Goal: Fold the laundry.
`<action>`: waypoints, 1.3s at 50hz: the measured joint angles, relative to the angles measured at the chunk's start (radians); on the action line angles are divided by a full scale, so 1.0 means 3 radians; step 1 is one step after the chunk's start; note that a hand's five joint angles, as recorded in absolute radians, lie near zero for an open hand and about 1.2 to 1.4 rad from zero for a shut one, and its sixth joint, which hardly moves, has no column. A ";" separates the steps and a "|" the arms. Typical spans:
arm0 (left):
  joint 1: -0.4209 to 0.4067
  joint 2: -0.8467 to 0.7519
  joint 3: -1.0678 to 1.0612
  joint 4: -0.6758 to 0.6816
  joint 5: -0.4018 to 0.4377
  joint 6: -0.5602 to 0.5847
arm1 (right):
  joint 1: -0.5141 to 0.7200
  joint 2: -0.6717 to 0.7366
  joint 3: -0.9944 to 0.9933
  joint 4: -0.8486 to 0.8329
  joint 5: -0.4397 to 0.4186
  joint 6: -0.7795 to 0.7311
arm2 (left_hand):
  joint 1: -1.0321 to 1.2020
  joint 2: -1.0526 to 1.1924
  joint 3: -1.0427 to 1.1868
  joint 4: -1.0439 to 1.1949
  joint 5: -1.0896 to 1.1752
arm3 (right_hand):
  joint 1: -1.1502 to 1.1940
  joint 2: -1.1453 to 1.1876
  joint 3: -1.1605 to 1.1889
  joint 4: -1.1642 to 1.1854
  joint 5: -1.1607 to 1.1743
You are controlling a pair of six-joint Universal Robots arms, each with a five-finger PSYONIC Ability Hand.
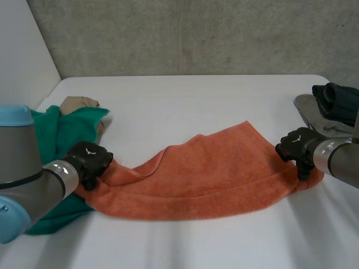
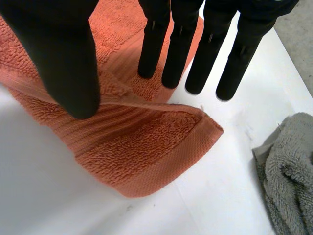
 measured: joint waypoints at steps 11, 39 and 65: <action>0.0061 0.0059 0.0020 -0.0002 -0.0012 -0.0060 | -0.0129 -0.0118 0.0141 0.0092 -0.0017 -0.0213 | 0.0000 0.0000 0.0000 0.0000 0.0000 | -0.0442 -0.0499 -0.0472 -0.0464 -0.0496; 0.0124 0.0737 0.0080 -0.0454 0.0190 -0.0649 | -0.0403 -0.0700 0.0283 -0.0293 -0.0389 -0.0255 | 0.0000 0.0000 0.0006 0.0001 0.0000 | 0.1572 0.1725 0.1774 0.1827 0.1784; -0.0141 0.0672 0.0922 -0.1166 0.0151 -0.1493 | -0.0540 -0.1050 -0.0672 0.0915 -0.0717 0.0007 | 0.0000 0.0013 0.0010 0.0002 0.0000 | 0.1572 0.1725 0.1775 0.1839 0.1795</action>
